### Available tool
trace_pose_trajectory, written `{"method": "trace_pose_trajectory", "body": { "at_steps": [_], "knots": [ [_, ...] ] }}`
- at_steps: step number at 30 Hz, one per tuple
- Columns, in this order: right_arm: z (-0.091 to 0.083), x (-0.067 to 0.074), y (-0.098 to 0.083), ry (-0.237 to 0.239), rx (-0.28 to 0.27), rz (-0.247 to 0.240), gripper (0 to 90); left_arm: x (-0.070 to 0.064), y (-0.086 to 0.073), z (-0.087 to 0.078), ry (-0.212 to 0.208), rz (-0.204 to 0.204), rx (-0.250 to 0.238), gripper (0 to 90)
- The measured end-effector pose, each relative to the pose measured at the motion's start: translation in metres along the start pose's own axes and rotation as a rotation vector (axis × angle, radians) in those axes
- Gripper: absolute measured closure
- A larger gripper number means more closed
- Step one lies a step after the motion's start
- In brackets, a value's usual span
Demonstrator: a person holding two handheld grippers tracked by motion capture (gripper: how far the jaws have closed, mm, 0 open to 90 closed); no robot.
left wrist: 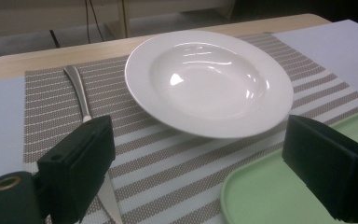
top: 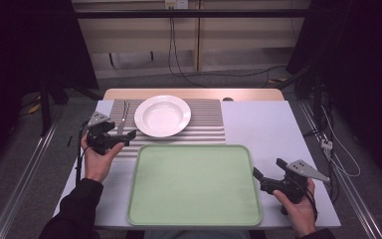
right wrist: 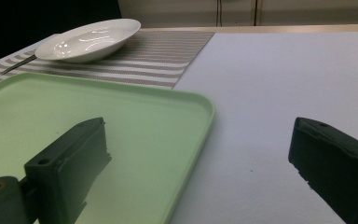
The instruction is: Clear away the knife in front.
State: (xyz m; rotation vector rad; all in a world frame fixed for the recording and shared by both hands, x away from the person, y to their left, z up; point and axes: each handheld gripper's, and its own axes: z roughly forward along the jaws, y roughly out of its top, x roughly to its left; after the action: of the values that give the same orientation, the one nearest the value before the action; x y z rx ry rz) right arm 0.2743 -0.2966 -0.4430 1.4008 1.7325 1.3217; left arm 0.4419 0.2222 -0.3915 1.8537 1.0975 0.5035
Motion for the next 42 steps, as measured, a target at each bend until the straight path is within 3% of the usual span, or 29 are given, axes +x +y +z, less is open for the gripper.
{"method": "trace_pose_trajectory", "body": {
  "at_steps": [3,6,7,9,13,14,20,22,29,31,32,33,40,42],
  "knots": [
    [0.0,0.002,0.0,0.005,-0.001,-0.006,4.1,0.002,0.003,0.005,0.011,0.002,0.012,10.0],
    [0.002,0.003,0.0,0.011,0.003,-0.005,4.1,0.013,0.006,0.015,0.027,-0.021,0.028,11.5],
    [0.002,0.003,0.0,0.014,0.004,-0.005,4.1,0.021,0.006,0.022,0.042,-0.053,0.025,12.2],
    [0.002,0.003,0.0,0.017,0.002,-0.003,4.2,0.029,0.007,0.029,0.054,-0.076,0.051,12.2],
    [0.002,0.002,0.0,0.022,0.005,-0.003,4.3,0.038,0.007,0.037,0.07,-0.077,0.071,12.0],
    [0.002,0.002,0.0,0.023,0.006,-0.003,4.3,0.044,0.008,0.043,0.079,-0.094,0.089,12.5],
    [0.003,0.002,0.0,0.021,0.006,-0.003,4.4,0.058,0.013,0.058,0.12,-0.079,0.122,14.5],
    [0.003,0.003,0.0,0.022,0.007,-0.002,4.4,0.063,0.015,0.062,0.121,-0.097,0.126,15.7],
    [0.004,0.003,0.0,0.022,0.01,-0.004,4.5,0.075,0.022,0.073,0.149,-0.095,0.153,19.1],
    [0.004,0.003,0.0,0.021,0.011,-0.003,4.5,0.078,0.022,0.078,0.169,-0.086,0.168,28.0],
    [0.004,0.003,0.0,0.022,0.014,0.0,4.5,0.084,0.021,0.085,0.183,-0.129,0.172,28.1],
    [0.004,0.004,0.0,0.023,0.013,-0.001,4.5,0.086,0.021,0.088,0.185,-0.135,0.183,28.4],
    [0.006,0.005,0.001,0.029,0.012,-0.009,4.5,0.09,0.023,0.106,0.211,-0.126,0.225,39.2],
    [0.006,0.005,0.001,0.03,0.013,-0.011,4.5,0.09,0.022,0.109,0.21,-0.106,0.24,42.6]
  ]
}}
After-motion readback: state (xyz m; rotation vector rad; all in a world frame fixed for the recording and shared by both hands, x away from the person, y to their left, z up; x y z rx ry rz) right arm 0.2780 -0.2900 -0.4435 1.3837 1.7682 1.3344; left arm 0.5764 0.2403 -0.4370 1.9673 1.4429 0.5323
